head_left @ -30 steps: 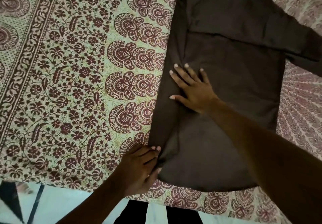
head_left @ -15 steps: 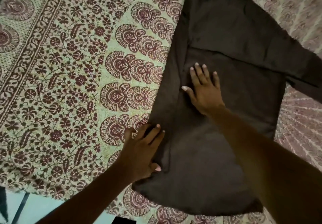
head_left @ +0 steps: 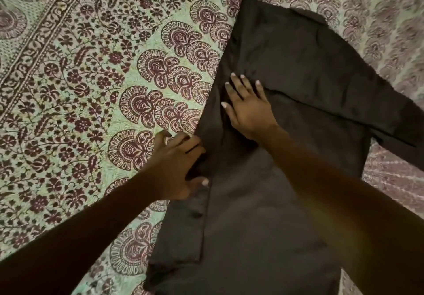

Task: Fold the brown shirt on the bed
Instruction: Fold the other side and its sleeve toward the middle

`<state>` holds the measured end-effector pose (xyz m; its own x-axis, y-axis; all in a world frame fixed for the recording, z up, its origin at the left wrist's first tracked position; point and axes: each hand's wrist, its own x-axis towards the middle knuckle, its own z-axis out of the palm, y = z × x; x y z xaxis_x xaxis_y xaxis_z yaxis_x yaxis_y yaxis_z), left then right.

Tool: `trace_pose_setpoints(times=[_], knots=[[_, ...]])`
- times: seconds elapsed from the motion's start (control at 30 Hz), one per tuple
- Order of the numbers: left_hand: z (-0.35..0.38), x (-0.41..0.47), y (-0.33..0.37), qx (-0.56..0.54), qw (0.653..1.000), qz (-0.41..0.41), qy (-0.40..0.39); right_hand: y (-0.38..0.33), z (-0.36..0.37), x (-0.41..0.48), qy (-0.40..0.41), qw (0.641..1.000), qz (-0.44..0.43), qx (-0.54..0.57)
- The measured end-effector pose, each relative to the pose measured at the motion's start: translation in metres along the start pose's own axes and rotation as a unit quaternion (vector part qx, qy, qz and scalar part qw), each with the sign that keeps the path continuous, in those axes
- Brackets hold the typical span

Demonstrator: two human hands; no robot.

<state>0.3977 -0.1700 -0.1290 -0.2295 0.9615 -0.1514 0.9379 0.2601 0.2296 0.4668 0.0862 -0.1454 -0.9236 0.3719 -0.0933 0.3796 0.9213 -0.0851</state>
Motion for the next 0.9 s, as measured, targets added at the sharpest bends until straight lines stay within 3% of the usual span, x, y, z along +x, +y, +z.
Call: trace_pose_setpoints(times=[0.1,0.2,0.33,0.53,0.73,0.9], knots=[[-0.006,0.035,-0.009,-0.011,0.998,-0.01,0.061,0.004,-0.012,0.022,0.077,0.993,0.057,0.066],[-0.003,0.056,-0.018,0.01,1.0,-0.01,0.014,0.015,-0.028,0.045,0.051,0.973,0.173,0.147],[0.001,0.062,-0.026,0.005,1.0,-0.001,0.004,0.043,-0.027,0.042,-0.027,0.996,0.065,0.063],[0.003,0.06,-0.029,-0.015,0.999,0.026,0.025,0.066,-0.021,0.05,0.003,0.997,-0.052,-0.059],[-0.008,0.081,-0.025,-0.033,0.997,0.004,0.064,0.092,-0.019,0.039,0.04,0.989,-0.094,-0.107],[-0.007,0.107,-0.027,0.039,0.998,0.034,0.019,0.098,-0.03,0.028,0.053,0.997,-0.061,-0.016]])
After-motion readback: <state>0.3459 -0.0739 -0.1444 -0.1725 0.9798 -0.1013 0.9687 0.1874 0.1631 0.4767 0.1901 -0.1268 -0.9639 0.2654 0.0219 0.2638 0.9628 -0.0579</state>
